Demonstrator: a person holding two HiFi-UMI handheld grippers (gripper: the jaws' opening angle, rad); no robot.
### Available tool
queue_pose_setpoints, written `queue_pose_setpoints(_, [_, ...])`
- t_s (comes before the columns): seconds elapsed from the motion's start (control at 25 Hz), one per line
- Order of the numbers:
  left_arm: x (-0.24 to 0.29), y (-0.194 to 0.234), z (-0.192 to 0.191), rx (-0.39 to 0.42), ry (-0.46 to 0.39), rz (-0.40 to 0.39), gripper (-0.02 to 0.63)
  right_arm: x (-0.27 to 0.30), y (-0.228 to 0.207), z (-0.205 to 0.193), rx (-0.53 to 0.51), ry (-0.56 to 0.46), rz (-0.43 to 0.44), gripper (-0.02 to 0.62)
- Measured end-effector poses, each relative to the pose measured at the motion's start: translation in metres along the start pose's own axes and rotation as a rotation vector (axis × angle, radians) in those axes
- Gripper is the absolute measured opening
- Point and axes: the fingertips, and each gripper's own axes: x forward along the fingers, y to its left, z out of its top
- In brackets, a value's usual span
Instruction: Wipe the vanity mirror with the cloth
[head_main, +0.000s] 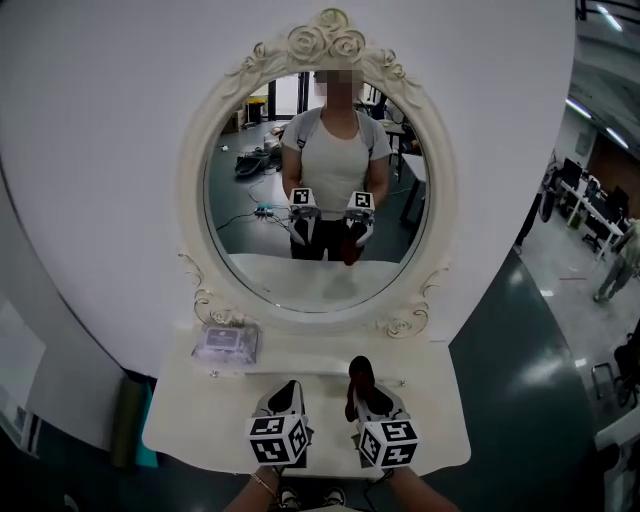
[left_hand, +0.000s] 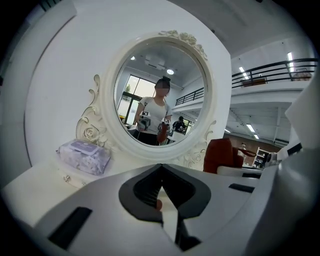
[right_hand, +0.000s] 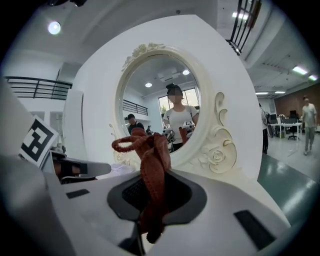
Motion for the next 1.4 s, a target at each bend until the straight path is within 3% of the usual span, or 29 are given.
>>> queue_pose_setpoints(0.4, [0.0, -0.012, -0.01, 0.026, 0.018, -0.02, 0.006, -0.01, -0.005, -0.004, 0.041, -0.011, -0.009, 0.06])
queue_pose_setpoints(0.6, [-0.005, -0.011, -0.01, 0.018, 0.013, -0.011, 0.006, -0.012, 0.001, -0.006, -0.014, 0.025, 0.004, 0.058])
queue_pose_setpoints(0.88, [-0.012, -0.004, -0.011, 0.016, 0.01, 0.008, 0.006, -0.011, 0.007, -0.01, -0.01, 0.031, 0.011, 0.058])
queue_pose_setpoints(1.4, [-0.016, 0.005, -0.007, -0.001, -0.007, 0.015, 0.006, -0.016, 0.003, -0.004, -0.035, 0.01, -0.046, 0.058])
